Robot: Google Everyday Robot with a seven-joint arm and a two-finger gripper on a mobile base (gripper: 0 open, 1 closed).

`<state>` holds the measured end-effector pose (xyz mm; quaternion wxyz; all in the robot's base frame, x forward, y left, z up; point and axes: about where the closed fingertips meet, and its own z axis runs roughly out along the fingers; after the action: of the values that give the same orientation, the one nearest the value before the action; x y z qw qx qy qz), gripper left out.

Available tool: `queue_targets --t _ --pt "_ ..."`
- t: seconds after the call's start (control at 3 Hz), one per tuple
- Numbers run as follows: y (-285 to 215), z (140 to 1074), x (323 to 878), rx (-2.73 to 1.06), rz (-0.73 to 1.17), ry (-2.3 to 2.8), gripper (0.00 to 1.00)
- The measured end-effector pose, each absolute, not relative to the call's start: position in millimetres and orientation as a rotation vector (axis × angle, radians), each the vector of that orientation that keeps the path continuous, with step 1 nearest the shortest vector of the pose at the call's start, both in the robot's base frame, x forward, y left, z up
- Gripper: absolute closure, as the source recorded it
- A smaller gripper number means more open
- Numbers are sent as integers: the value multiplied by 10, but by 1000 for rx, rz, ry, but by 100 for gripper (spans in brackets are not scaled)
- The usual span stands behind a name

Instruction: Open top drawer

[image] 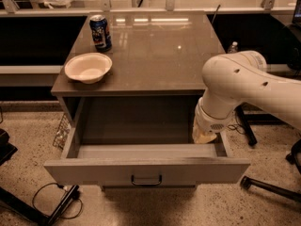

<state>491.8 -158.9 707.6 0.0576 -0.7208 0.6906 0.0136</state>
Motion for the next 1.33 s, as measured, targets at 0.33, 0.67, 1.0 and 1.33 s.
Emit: queue_targets --t 0.33,0.67,1.0,1.33 --pt "-1636 6695 5054 -2125 116 2065 100" --pt "-1608 6433 4970 -2073 211 2068 100" --pt "-1532 6345 4726 -2056 289 2068 100" --pt "-1426 6486 4355 -2077 322 2094 100"
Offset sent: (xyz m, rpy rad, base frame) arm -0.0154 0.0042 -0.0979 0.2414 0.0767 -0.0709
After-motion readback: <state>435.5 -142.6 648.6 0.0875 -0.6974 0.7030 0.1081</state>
